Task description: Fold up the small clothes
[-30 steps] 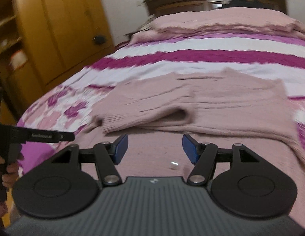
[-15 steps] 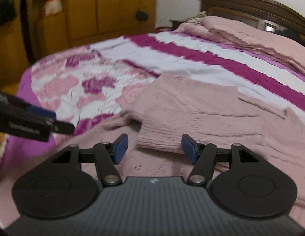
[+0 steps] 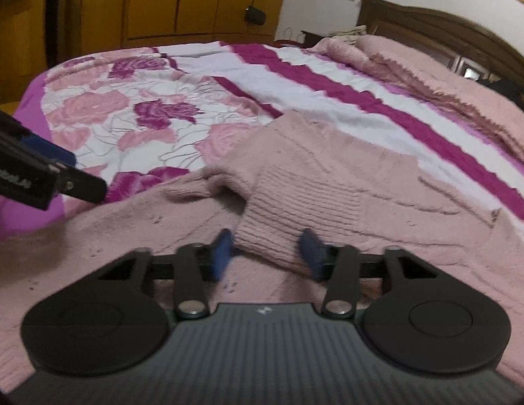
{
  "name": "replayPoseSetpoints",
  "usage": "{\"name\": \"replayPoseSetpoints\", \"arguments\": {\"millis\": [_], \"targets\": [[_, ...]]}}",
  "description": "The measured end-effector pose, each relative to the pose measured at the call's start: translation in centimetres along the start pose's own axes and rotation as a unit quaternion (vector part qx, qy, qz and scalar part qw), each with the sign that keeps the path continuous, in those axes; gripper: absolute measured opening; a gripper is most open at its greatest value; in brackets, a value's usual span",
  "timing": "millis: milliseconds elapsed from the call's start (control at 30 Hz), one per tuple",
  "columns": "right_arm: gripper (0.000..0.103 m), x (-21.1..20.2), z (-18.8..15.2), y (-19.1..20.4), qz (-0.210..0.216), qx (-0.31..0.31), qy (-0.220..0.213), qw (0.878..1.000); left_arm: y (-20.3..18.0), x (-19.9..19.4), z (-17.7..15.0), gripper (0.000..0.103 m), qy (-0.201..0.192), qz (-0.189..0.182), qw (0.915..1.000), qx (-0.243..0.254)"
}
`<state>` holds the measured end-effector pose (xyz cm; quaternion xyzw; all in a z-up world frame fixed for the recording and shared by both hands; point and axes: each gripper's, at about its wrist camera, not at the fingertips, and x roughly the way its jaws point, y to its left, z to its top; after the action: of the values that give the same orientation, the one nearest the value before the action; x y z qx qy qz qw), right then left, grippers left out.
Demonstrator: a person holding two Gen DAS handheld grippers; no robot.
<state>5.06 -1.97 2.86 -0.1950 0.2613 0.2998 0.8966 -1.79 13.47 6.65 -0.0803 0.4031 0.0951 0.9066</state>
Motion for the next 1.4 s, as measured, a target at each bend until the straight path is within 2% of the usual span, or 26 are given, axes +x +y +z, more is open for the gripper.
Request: {"name": "replayPoseSetpoints", "arguments": {"millis": [100, 200, 400, 633, 800, 900, 967, 1067, 1167, 1267, 1400], "targets": [[0.018, -0.6, 0.3, -0.8, 0.002, 0.018, -0.011, 1.0, -0.5, -0.2, 0.2, 0.062, -0.003, -0.003, 1.0, 0.005], [0.017, -2.0, 0.9, -2.2, 0.006, 0.058, -0.035, 0.998, -1.2, -0.4, 0.7, 0.062, -0.01, -0.009, 0.9998, 0.014], [0.016, -6.0, 2.0, -7.1, -0.014, 0.168, -0.096, 0.981, -3.8, -0.5, 3.2, 0.062, -0.045, -0.027, 0.9976, 0.046], [0.016, -10.9, 0.1, -14.1, -0.119, 0.263, -0.151, 0.945, -7.4, 1.4, 6.5, 0.062, -0.062, -0.086, 0.9927, 0.057], [0.016, -12.6, -3.8, -18.8, -0.164, 0.336, -0.142, 0.916, -9.4, 4.3, 7.6, 0.062, -0.054, -0.098, 0.9921, 0.056], [0.016, -12.7, -7.1, -21.1, -0.191, 0.383, -0.134, 0.894, -9.6, 7.1, 7.8, 0.062, -0.024, -0.106, 0.9927, 0.053], [0.017, -12.2, -9.1, -22.2, -0.214, 0.401, -0.115, 0.883, -9.4, 8.6, 7.6, 0.062, -0.008, -0.108, 0.9932, 0.044], [0.019, -11.1, -11.6, -23.5, -0.219, 0.433, -0.07, 0.872, -9.7, 9.2, 7.3, 0.062, -0.014, -0.103, 0.9927, 0.06], [0.019, -10.9, -12.9, -23.9, -0.245, 0.437, -0.037, 0.865, -10.1, 9.2, 7.3, 0.062, -0.014, -0.094, 0.9926, 0.076], [0.019, -12.0, -13.1, -23.9, -0.237, 0.44, -0.049, 0.865, -10.4, 8.6, 7.5, 0.062, -0.018, -0.088, 0.9925, 0.083], [0.019, -12.8, -11.4, -23.3, -0.228, 0.412, -0.079, 0.879, -10.8, 7.8, 7.9, 0.062, -0.036, -0.093, 0.9917, 0.081]]}}
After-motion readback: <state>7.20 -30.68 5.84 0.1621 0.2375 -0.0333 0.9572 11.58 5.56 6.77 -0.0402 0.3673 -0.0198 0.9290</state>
